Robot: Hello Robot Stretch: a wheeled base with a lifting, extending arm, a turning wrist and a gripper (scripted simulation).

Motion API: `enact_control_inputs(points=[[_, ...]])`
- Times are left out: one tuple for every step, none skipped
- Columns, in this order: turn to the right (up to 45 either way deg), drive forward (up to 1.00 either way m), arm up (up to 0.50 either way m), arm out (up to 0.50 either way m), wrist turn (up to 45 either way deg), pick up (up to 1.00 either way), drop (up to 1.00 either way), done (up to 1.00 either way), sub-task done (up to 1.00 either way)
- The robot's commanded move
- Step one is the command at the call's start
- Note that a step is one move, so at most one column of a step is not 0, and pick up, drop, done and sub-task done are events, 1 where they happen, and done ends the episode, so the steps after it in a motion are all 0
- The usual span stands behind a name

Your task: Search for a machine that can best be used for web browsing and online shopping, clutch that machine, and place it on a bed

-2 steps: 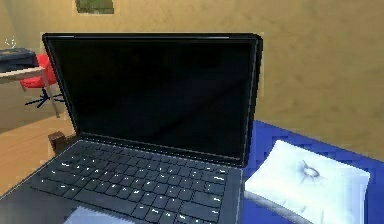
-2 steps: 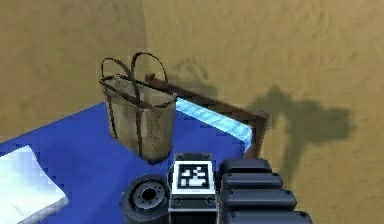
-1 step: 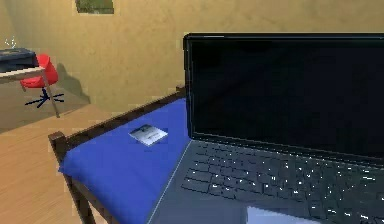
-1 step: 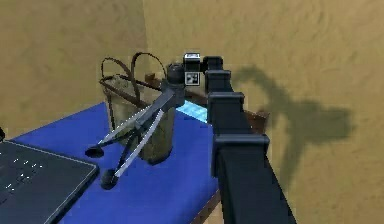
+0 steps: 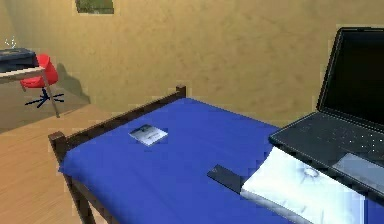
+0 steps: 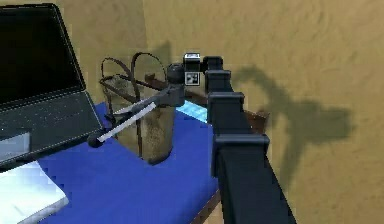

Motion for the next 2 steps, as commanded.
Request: enact_control_inputs(points=[[0.0, 0.0, -0.02, 0.0, 0.0, 0.0, 0.0, 0.0, 0.0], [0.0, 0.0, -0.32, 0.0, 0.0, 0.0, 0.0, 0.0, 0.0]])
